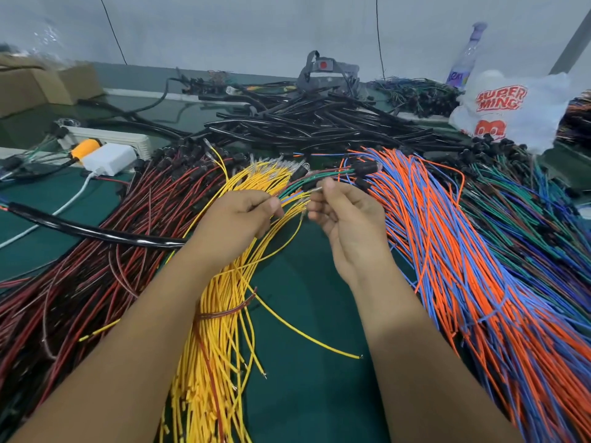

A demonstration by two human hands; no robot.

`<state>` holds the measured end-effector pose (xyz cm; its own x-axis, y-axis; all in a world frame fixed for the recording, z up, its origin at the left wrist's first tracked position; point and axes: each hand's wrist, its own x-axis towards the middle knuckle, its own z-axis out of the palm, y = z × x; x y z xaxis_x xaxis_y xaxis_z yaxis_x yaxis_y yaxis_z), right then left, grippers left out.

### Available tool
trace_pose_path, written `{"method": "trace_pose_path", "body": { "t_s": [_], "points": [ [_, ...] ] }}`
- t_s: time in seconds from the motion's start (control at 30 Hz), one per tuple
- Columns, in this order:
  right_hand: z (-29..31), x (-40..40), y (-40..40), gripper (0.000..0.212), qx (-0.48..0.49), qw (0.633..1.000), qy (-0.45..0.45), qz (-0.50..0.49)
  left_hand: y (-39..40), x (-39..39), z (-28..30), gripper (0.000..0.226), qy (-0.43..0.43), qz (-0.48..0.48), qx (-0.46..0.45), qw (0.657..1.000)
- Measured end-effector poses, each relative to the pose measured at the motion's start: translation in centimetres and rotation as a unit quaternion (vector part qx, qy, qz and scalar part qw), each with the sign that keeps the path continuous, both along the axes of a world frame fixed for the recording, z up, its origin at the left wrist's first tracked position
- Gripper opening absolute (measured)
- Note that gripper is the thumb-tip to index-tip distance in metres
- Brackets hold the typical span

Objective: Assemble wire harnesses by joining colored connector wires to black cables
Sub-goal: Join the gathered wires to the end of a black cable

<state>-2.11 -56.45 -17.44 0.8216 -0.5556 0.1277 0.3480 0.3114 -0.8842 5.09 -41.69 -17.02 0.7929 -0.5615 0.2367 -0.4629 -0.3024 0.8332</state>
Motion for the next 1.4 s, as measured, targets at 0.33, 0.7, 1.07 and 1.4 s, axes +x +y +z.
{"method": "trace_pose_path", "body": {
  "t_s": [0.33,0.7,1.07,1.4],
  "points": [
    [-0.1,-0.3,0.6,0.02,-0.116,0.99,0.033,-0.079,-0.3,-0.5,-0.2,0.036,-0.075,-0.008,0.071,0.995],
    [-0.4,0.2,0.8,0.021,-0.069,0.988,0.016,-0.139,-0.5,-0.7,-0.2,0.015,-0.107,-0.004,0.055,0.993],
    [-0.3,0.1,0.9,0.015,0.036,0.997,-0.016,-0.062,-0.5,-0.7,-0.4,0.014,-0.12,-0.008,0.075,0.99],
    [0.6,-0.5,0.5,0.029,0.147,0.977,-0.075,0.134,-0.8,-0.9,-1.0,0.006,-0.245,0.008,0.145,0.959]
  ]
}}
